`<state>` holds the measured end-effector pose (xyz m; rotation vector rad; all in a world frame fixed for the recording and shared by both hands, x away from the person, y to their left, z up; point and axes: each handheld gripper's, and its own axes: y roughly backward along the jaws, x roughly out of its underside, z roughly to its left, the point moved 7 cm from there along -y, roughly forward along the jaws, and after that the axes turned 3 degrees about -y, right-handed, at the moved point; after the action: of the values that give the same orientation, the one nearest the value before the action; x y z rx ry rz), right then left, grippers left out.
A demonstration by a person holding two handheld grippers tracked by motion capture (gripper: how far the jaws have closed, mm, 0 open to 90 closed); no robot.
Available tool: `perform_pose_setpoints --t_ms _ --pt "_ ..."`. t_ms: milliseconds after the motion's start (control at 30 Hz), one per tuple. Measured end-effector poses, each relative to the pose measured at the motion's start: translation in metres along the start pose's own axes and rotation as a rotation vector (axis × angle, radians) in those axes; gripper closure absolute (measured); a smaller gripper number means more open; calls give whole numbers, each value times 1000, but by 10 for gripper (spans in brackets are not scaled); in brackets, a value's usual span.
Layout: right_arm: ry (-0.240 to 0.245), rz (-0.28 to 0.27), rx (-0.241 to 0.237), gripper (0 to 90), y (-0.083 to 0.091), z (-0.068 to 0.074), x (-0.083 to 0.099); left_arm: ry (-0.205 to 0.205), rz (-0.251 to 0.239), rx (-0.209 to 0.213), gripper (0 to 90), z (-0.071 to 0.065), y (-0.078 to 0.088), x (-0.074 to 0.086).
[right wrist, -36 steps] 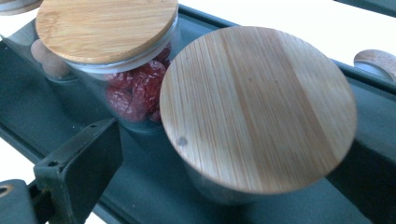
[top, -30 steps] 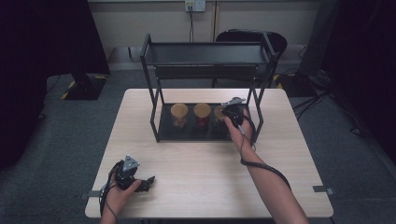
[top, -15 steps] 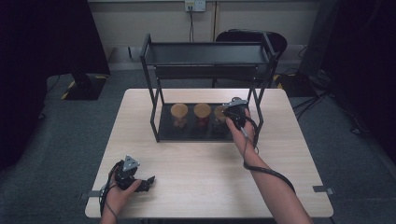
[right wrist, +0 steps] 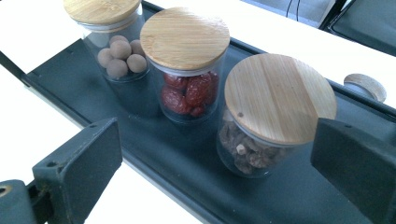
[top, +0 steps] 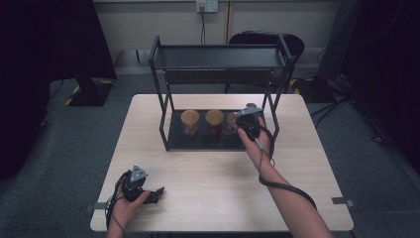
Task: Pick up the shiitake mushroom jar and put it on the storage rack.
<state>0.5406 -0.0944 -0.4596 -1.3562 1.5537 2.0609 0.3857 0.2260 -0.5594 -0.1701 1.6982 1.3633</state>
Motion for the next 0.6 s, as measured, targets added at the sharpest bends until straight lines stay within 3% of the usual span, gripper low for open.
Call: perform_pose_setpoints --t_ms 600 --pt "-3 -10 -11 16 15 2 8 0 0 0 3 0 0 0"
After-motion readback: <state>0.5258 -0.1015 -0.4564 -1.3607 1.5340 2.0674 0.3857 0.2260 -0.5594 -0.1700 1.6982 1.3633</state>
